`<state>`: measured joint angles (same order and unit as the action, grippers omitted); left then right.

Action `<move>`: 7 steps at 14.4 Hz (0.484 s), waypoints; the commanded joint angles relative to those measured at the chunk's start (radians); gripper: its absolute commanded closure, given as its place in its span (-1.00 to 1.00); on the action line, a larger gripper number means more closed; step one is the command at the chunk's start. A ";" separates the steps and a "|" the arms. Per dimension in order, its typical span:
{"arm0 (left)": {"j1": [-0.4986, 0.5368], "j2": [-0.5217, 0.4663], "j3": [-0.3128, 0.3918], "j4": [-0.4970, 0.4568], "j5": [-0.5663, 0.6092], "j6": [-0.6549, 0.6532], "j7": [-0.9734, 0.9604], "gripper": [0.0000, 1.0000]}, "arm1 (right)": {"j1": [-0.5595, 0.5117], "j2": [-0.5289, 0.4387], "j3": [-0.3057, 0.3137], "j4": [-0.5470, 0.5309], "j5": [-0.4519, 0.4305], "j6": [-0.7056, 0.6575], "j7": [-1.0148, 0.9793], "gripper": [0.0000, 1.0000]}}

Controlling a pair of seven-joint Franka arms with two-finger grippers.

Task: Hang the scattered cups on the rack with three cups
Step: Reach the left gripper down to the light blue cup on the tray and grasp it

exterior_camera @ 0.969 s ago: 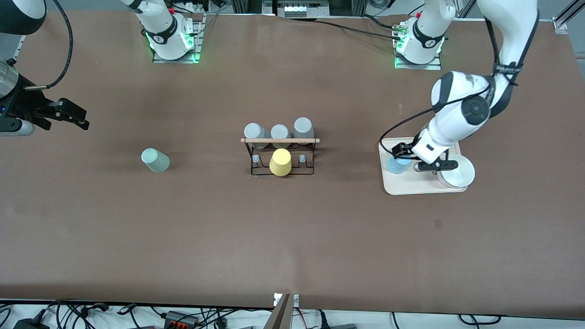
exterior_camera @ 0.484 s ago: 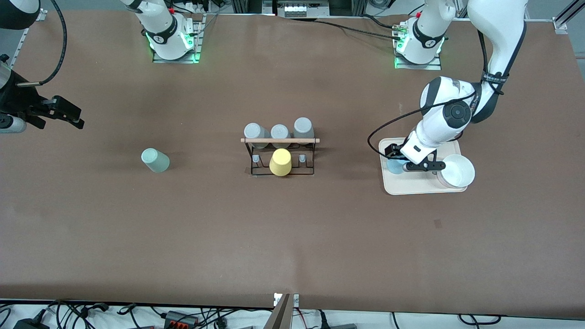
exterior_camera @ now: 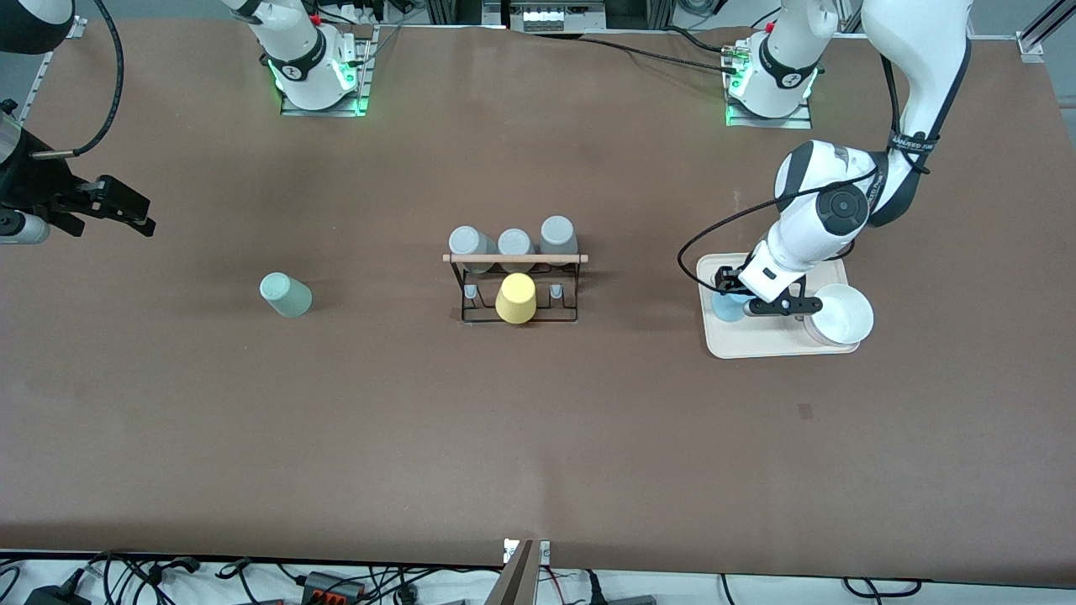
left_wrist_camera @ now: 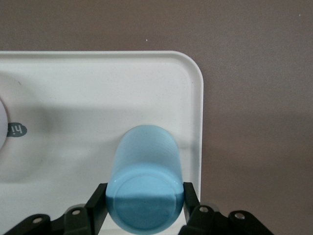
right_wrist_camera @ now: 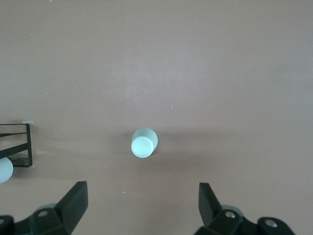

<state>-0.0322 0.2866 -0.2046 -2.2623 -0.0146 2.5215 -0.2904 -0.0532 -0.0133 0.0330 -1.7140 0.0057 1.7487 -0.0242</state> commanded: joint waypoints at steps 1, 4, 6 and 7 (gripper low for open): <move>0.003 -0.020 0.002 0.077 0.024 -0.096 -0.015 0.30 | -0.005 -0.056 0.002 -0.068 -0.003 0.029 0.003 -1.00; -0.005 -0.009 -0.004 0.295 0.024 -0.346 -0.080 0.31 | -0.005 -0.102 0.002 -0.134 -0.003 0.064 0.001 -1.00; -0.040 -0.003 -0.010 0.387 0.022 -0.412 -0.174 0.31 | -0.002 -0.102 0.004 -0.121 -0.003 0.049 0.000 -1.00; -0.066 0.002 -0.010 0.438 0.019 -0.444 -0.231 0.31 | -0.002 -0.102 0.007 -0.110 -0.003 0.034 -0.003 -1.00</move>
<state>-0.0497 0.2763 -0.2116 -1.9225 -0.0137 2.1543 -0.4114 -0.0531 -0.0824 0.0334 -1.8056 0.0055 1.7867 -0.0242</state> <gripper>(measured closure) 0.348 0.000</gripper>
